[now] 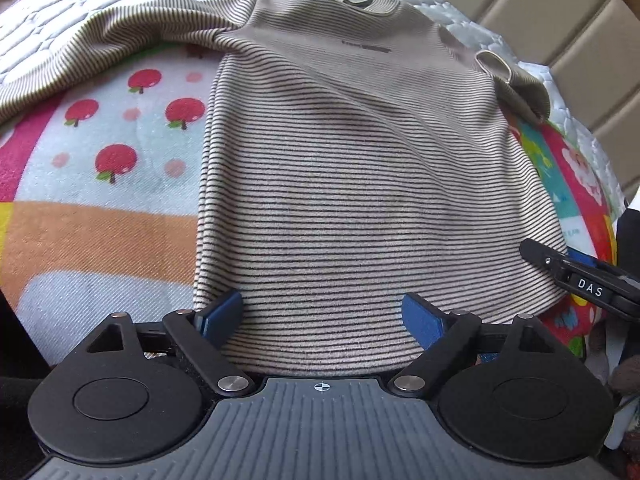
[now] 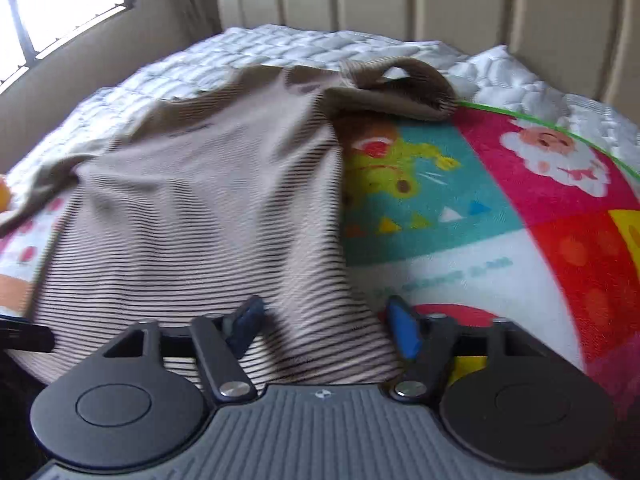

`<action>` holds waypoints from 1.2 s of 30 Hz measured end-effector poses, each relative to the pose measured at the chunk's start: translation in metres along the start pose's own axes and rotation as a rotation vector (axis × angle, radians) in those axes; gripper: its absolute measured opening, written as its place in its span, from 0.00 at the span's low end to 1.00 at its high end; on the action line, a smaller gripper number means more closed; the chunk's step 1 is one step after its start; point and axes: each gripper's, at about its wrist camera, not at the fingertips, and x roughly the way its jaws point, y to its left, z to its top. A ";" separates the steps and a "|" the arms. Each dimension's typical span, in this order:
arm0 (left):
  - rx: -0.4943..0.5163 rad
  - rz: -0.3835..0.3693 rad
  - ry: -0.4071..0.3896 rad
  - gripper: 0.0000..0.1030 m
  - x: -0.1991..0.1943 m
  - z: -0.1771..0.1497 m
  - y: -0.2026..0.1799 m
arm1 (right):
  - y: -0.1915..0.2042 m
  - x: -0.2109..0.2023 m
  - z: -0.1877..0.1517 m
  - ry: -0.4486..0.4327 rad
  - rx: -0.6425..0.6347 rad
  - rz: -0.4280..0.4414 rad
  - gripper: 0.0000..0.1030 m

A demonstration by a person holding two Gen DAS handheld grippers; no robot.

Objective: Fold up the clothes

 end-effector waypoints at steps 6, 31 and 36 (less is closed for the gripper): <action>0.009 -0.001 -0.005 0.90 -0.001 0.000 -0.003 | 0.017 -0.012 -0.004 -0.004 -0.041 0.057 0.19; -0.983 0.030 -0.382 0.66 -0.020 0.090 0.236 | 0.042 -0.011 0.002 -0.160 -0.135 0.152 0.71; -0.874 0.122 -0.486 0.16 -0.033 0.107 0.234 | 0.043 -0.004 0.002 -0.132 -0.123 0.160 0.74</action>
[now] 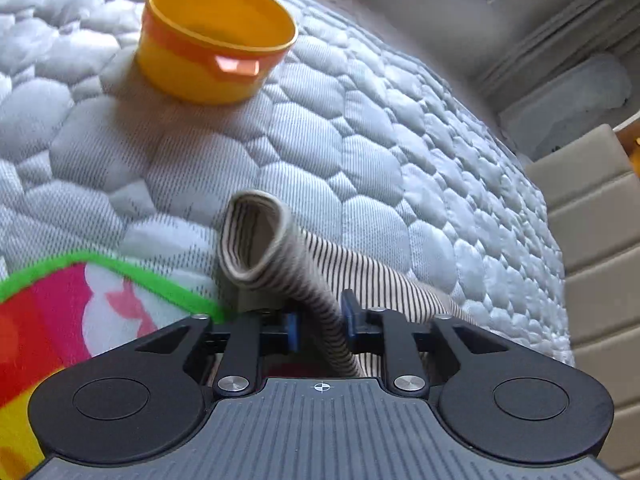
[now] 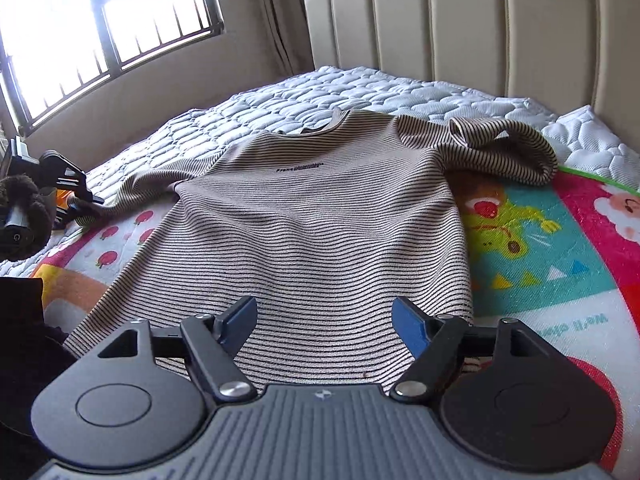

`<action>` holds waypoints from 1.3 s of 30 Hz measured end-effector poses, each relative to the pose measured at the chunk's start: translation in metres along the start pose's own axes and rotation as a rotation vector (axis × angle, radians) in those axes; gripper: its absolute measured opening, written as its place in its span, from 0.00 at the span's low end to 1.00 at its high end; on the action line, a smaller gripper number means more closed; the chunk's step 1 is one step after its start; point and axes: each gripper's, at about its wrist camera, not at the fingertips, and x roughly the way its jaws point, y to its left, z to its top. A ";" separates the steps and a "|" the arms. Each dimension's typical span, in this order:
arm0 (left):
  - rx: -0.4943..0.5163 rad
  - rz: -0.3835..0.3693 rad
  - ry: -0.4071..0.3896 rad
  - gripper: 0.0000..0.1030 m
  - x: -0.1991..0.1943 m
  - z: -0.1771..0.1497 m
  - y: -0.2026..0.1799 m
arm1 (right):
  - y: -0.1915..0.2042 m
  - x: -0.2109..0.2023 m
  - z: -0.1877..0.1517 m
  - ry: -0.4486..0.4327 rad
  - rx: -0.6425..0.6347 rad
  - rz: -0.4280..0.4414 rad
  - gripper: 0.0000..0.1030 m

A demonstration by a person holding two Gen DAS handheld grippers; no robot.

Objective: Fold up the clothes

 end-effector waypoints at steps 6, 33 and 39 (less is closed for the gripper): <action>0.208 -0.038 -0.172 0.09 -0.041 0.022 -0.039 | -0.003 0.009 -0.001 0.049 0.017 0.012 0.80; 0.586 -0.465 0.192 0.38 0.029 -0.185 -0.284 | -0.003 0.026 -0.001 0.146 0.017 0.109 0.97; 0.608 -0.512 0.245 0.69 0.012 -0.189 -0.247 | -0.006 0.027 -0.002 0.111 0.062 0.120 1.00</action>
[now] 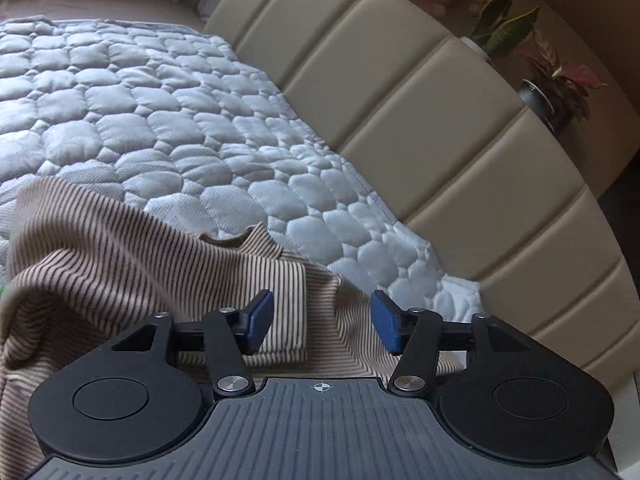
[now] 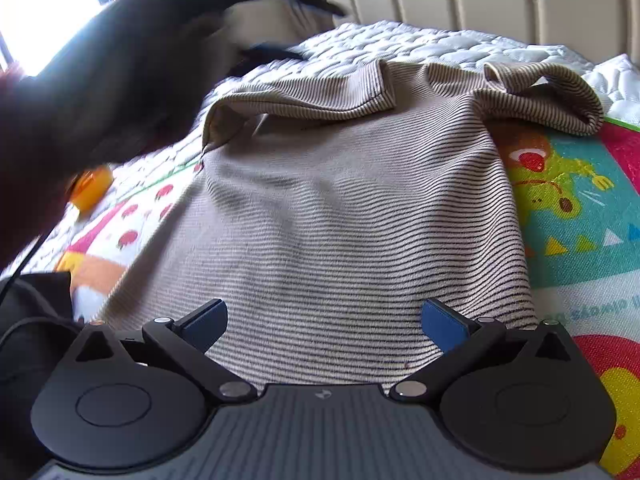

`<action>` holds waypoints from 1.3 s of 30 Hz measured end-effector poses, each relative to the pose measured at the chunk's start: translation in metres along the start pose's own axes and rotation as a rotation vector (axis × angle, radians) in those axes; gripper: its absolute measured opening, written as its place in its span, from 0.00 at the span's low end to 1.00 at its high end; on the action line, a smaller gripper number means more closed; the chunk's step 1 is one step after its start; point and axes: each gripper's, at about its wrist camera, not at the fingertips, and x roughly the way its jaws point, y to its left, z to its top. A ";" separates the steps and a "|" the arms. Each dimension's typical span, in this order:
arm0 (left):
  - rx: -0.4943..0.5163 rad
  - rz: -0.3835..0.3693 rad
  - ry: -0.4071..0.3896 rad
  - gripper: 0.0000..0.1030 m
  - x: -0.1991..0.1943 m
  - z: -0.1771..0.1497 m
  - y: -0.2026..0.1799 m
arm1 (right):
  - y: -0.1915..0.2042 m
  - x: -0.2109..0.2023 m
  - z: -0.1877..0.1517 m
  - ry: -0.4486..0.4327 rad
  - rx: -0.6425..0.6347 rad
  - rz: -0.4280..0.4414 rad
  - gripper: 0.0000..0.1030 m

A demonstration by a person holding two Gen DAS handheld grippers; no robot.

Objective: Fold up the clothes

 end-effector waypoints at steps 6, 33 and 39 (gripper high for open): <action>0.074 0.183 -0.030 0.82 -0.055 -0.024 0.056 | -0.003 0.000 -0.001 -0.059 0.066 0.000 1.00; 0.570 0.529 0.003 0.86 -0.021 -0.026 0.111 | 0.015 0.138 0.178 -0.149 -0.206 -0.377 0.15; 0.676 0.566 0.005 0.87 -0.036 -0.033 0.103 | -0.004 0.151 0.166 -0.069 -0.393 -0.528 0.15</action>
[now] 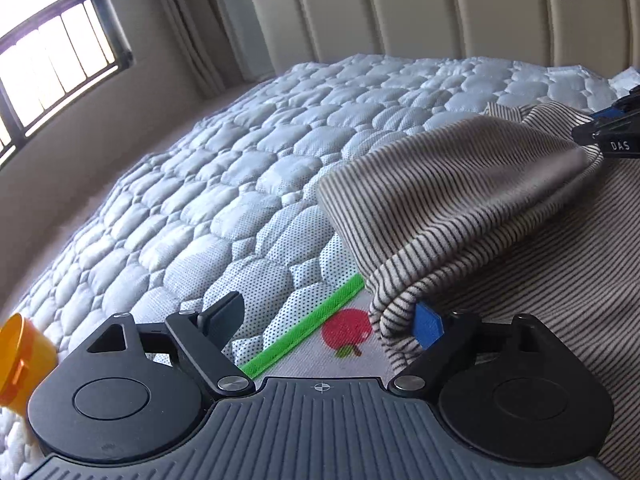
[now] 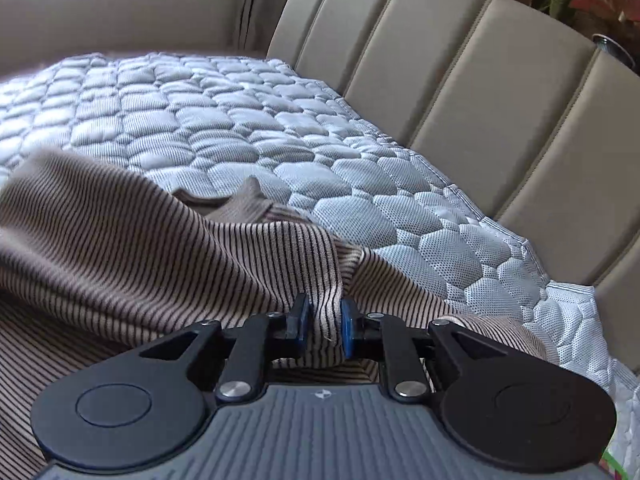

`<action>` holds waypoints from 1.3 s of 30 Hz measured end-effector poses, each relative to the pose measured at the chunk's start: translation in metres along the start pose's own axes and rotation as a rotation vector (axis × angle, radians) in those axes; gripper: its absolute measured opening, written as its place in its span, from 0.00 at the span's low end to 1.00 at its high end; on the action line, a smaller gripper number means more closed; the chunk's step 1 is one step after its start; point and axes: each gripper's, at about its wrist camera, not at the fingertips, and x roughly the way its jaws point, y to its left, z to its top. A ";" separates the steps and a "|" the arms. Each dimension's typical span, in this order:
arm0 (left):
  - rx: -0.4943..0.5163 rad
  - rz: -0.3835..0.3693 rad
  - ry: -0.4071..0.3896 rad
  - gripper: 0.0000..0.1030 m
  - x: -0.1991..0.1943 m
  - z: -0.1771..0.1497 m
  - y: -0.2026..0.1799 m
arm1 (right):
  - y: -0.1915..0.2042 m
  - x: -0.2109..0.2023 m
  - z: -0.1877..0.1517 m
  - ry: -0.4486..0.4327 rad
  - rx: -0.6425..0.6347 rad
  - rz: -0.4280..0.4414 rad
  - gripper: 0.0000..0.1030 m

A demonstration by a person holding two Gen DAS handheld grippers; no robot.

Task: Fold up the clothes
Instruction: 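Grasp the shirt hem with the right tool while the left tool grasps the shirt edge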

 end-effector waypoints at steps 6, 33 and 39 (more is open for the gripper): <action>-0.163 -0.345 -0.242 0.89 -0.039 0.013 0.013 | -0.018 -0.026 -0.013 -0.045 0.083 0.074 0.35; -0.514 -0.614 -0.029 0.98 0.007 0.009 0.023 | -0.068 -0.117 0.069 -0.268 -0.072 -0.104 0.00; -0.758 -0.480 -0.081 1.00 0.007 0.001 0.084 | -0.028 -0.151 0.130 -0.337 -0.109 0.009 0.01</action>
